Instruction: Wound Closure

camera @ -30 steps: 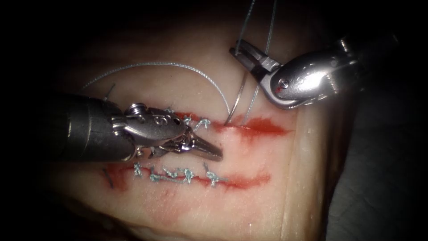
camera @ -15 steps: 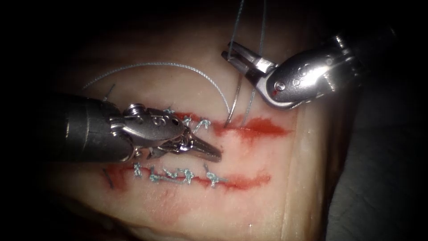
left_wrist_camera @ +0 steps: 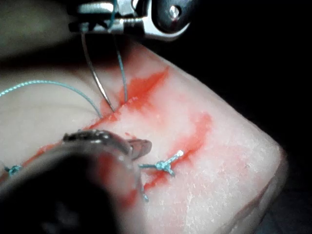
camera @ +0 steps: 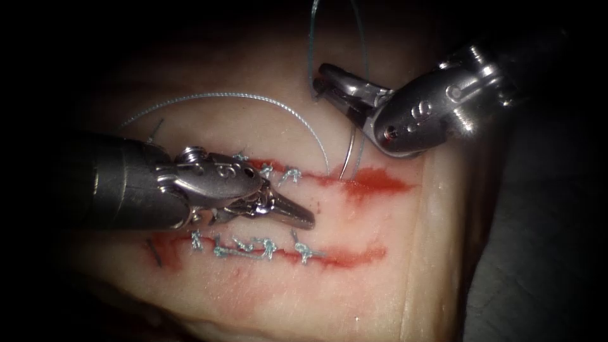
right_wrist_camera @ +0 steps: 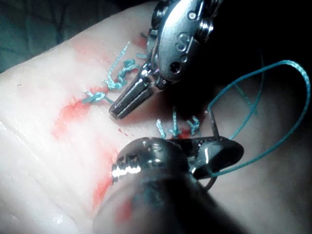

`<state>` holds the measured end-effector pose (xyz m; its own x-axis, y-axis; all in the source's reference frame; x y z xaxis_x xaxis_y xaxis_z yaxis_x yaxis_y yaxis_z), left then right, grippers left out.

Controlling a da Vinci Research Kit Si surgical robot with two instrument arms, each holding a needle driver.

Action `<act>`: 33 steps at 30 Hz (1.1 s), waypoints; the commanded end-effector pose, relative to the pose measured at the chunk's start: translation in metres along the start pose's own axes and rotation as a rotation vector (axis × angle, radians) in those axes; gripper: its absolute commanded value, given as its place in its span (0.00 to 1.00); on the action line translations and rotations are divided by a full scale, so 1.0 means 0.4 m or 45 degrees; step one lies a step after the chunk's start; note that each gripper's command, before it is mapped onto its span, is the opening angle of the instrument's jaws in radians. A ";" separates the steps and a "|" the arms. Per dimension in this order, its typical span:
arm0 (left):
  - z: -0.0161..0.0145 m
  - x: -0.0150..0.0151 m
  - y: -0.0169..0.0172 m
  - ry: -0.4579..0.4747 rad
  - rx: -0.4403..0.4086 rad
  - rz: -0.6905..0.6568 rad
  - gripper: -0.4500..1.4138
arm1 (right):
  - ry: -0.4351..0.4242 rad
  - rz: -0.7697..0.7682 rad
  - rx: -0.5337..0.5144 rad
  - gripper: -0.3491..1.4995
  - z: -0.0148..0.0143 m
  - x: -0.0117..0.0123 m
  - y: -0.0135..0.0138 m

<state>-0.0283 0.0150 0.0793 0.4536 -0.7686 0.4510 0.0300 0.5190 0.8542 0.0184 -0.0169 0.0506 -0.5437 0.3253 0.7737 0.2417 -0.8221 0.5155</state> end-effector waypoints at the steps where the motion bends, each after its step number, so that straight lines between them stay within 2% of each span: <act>1: 0.0014 -0.0002 0.0012 -0.001 0.000 0.001 0.00 | -0.007 0.004 0.019 0.00 0.0026 -0.0011 0.0011; 6: 0.0014 -0.0002 0.0012 -0.001 0.000 0.001 0.00 | -0.021 0.026 0.076 0.00 0.0034 -0.0017 0.0014; 25: 0.0015 -0.0002 0.0012 -0.001 -0.001 0.001 0.00 | -0.090 0.233 0.063 0.00 0.0039 -0.0026 0.0013; 33: 0.0015 -0.0002 0.0012 -0.001 -0.001 0.001 0.00 | -0.126 0.319 0.122 0.00 0.0037 -0.0031 0.0009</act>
<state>-0.0284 0.0150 0.0793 0.4534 -0.7690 0.4507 0.0305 0.5188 0.8544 0.0195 -0.0170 0.0500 -0.3788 0.1615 0.9113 0.4341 -0.8387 0.3290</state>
